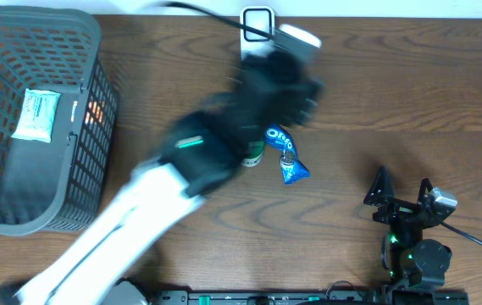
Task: Scan the item barcode
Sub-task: 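Place the Oreo pack beside the jar and release it, then reach the left gripper into the basket and grasp the mint-green wipes pack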
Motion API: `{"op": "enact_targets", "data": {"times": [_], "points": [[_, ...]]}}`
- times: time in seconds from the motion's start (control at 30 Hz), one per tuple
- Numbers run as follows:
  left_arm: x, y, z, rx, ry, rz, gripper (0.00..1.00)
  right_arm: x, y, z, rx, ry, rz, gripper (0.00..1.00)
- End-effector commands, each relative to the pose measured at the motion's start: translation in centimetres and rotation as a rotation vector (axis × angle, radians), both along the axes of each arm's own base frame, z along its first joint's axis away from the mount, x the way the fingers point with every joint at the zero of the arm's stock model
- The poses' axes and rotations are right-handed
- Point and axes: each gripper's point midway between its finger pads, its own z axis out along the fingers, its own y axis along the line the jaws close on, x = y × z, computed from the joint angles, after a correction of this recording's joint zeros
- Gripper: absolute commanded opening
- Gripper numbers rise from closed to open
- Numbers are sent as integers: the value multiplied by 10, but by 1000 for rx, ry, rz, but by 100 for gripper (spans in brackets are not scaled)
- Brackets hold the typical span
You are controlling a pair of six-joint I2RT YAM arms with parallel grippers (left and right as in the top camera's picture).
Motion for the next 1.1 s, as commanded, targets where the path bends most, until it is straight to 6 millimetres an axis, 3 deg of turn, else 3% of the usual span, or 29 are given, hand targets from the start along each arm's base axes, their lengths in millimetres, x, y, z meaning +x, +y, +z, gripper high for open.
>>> {"op": "enact_targets", "data": {"times": [0.0,0.13,0.23,0.3,0.4,0.43,0.6,0.77,0.87,1.07], "points": [[10,114,25,55,-59,342,88,-1,-2,0,2,-3,-12,99],[-4,243,32,-96,-26,732,89,-1,-2,0,2,-3,-12,99],[-24,327,17,-224,19,1049,89,-1,-2,0,2,-2,-12,99],[-34,365,-2,-295,76,1196,89,-1,-2,0,2,-2,-12,99],[-38,402,-37,-345,184,1305,90,-1,-2,0,3,-2,-12,99],[-38,421,-57,-379,236,1381,90,-1,-2,0,2,-2,-12,99],[-30,456,-114,-413,343,1526,90,-1,-2,0,2,-2,-12,99],[-4,469,-179,-421,430,1531,90,-1,-2,0,2,-2,-12,99],[10,476,-208,-415,447,1533,93,-1,-2,0,2,-2,-12,99],[61,483,-251,-260,496,1294,96,-1,-2,0,2,-2,-12,99]]}}
